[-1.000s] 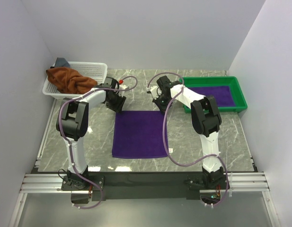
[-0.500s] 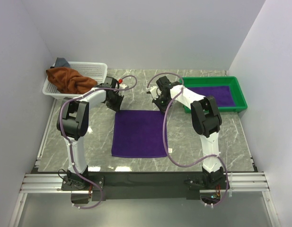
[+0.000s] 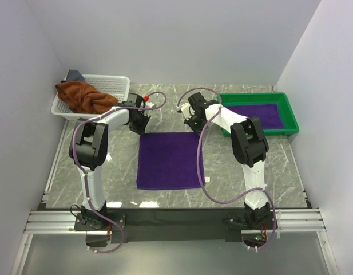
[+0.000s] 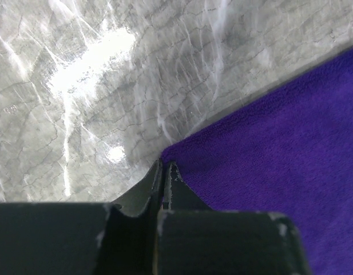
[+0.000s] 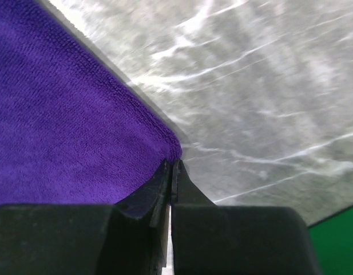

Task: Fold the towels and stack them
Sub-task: Fold the towel

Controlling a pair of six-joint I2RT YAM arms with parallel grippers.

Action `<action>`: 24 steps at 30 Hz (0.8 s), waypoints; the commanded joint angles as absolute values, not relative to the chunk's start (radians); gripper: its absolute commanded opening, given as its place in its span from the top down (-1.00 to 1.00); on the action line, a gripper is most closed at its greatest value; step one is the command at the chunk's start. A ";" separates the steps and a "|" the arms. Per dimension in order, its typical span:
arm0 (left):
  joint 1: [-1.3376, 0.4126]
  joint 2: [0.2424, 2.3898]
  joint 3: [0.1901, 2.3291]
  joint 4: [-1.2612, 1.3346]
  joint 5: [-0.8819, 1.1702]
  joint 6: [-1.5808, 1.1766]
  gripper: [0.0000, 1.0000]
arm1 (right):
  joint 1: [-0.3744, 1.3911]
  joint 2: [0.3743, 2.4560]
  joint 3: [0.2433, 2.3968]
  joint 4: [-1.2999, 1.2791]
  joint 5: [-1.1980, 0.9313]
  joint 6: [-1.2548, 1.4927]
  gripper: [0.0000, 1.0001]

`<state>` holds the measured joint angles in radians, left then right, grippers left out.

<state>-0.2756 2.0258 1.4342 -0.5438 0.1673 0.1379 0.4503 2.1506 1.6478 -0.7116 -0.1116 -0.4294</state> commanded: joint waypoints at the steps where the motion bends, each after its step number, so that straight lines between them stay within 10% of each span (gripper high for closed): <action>1: -0.276 2.014 1.437 -0.537 0.089 0.176 0.99 | 0.443 2.094 1.637 -0.632 0.024 -0.460 1.00; 24: -0.271 1.819 1.382 -0.298 0.077 0.178 0.99 | 0.442 1.977 1.629 -0.468 0.141 -0.494 1.00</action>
